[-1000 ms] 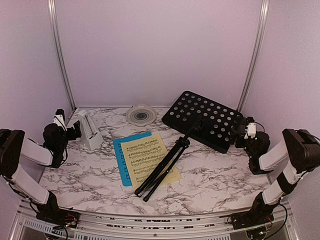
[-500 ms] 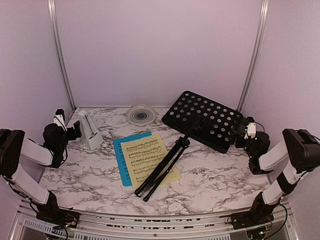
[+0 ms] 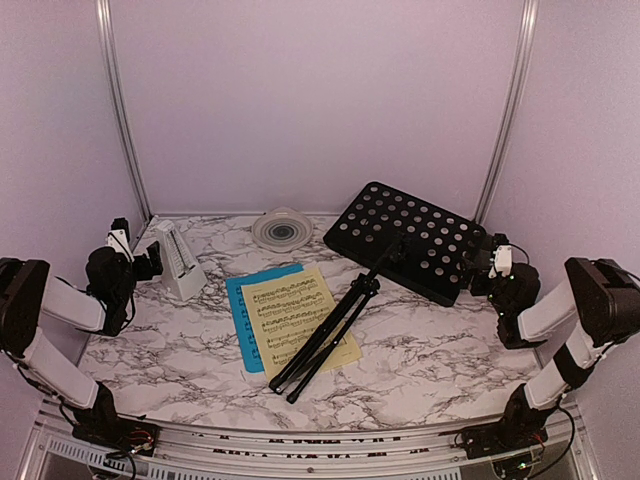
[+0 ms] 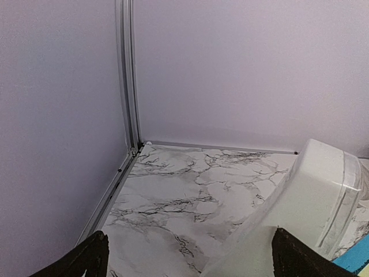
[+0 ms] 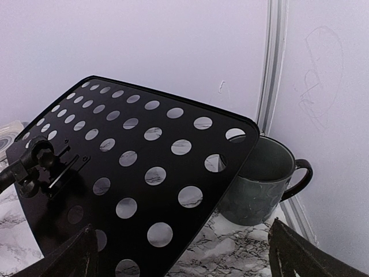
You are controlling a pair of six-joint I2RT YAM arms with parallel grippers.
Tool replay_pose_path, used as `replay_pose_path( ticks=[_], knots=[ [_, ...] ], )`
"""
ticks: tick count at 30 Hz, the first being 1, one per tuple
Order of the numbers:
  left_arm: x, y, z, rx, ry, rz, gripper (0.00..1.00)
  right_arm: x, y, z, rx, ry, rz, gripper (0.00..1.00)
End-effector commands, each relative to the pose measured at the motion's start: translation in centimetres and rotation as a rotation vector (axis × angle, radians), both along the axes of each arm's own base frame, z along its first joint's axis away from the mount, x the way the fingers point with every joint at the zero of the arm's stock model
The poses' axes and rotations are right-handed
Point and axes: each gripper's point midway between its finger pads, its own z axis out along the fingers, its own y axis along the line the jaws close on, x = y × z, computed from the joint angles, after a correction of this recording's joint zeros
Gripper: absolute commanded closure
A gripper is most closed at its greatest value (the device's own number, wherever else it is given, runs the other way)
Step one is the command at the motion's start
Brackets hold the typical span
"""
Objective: Pack up the instrument practice props
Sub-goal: Reset both arms
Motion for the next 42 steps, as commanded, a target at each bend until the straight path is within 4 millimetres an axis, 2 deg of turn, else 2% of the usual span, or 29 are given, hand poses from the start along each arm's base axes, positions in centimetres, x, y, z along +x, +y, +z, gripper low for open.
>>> replay_pose_path(
  ticks=[1, 22, 29, 42],
  knots=[
    [0.3, 0.0, 0.4, 0.001, -0.009, -0.004, 0.00, 0.6, 0.3, 1.2, 0.007, -0.039, 0.009, 0.00],
    [0.3, 0.0, 0.4, 0.001, -0.008, -0.006, 0.00, -0.3, -0.5, 1.6, 0.048, -0.074, 0.018, 0.00],
    [0.3, 0.0, 0.4, 0.001, -0.008, -0.005, 0.00, 0.1, -0.7, 1.5, 0.046, -0.061, 0.002, 0.00],
    [0.3, 0.0, 0.4, 0.000, -0.009, -0.005, 0.00, 0.2, 0.8, 1.5, 0.019, -0.056, 0.084, 0.00]
  ],
)
